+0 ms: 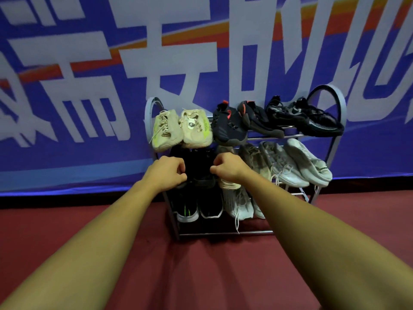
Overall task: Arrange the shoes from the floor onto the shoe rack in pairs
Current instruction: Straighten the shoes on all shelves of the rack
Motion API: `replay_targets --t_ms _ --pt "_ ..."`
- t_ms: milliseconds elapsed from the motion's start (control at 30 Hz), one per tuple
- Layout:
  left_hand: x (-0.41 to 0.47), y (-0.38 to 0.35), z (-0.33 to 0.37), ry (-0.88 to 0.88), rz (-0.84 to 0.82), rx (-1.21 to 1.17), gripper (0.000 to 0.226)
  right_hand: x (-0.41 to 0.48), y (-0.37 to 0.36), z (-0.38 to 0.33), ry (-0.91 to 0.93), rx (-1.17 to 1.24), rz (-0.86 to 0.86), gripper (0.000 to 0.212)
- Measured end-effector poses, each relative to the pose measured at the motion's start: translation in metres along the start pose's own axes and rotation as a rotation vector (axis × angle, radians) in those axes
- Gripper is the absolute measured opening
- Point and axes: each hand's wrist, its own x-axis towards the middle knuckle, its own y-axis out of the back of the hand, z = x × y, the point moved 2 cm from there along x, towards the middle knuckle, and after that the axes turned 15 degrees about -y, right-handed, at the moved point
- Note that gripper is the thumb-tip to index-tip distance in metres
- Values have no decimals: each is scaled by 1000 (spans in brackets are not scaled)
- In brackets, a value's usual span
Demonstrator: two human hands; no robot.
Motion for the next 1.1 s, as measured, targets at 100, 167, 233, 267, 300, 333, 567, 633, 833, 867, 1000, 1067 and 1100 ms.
replay_targets --t_ms 100,167,233,267,300,333,567,633,833,867,1000,1067,1100 --pt "-3 -10 -21 50 -29 6 23 8 -14 -7 15 -62 -28 25" --pt "-1 -17 -31 58 -47 16 28 12 -24 -12 19 -97 -38 31" --pt "4 -25 -36 42 -57 28 33 17 -33 -16 30 -136 -34 35" --pt "7 -29 -36 27 -58 29 37 19 -36 -18 34 -158 -27 37" --pt "10 -34 -37 11 -57 27 41 21 -40 -19 39 -178 -16 39" --pt "13 -39 -37 -3 -55 24 46 24 -42 -19 42 -194 -6 42" --pt "29 -62 -38 -49 -86 19 56 30 -66 -18 72 -368 25 70" --pt "33 -64 -38 -45 -99 13 54 29 -71 -16 100 -423 80 70" --pt "35 -66 -42 -48 -125 12 47 25 -77 -14 184 -444 158 44" --pt "35 -66 -42 -48 -129 11 47 24 -77 -15 187 -444 146 41" --pt "35 -62 -39 -57 -113 -2 46 21 -70 -16 224 -419 155 39" --pt "37 -61 -36 -21 -95 -67 41 19 -63 -18 252 -390 161 38" --pt "38 -60 -36 19 -87 -123 39 17 -59 -18 269 -383 162 38"
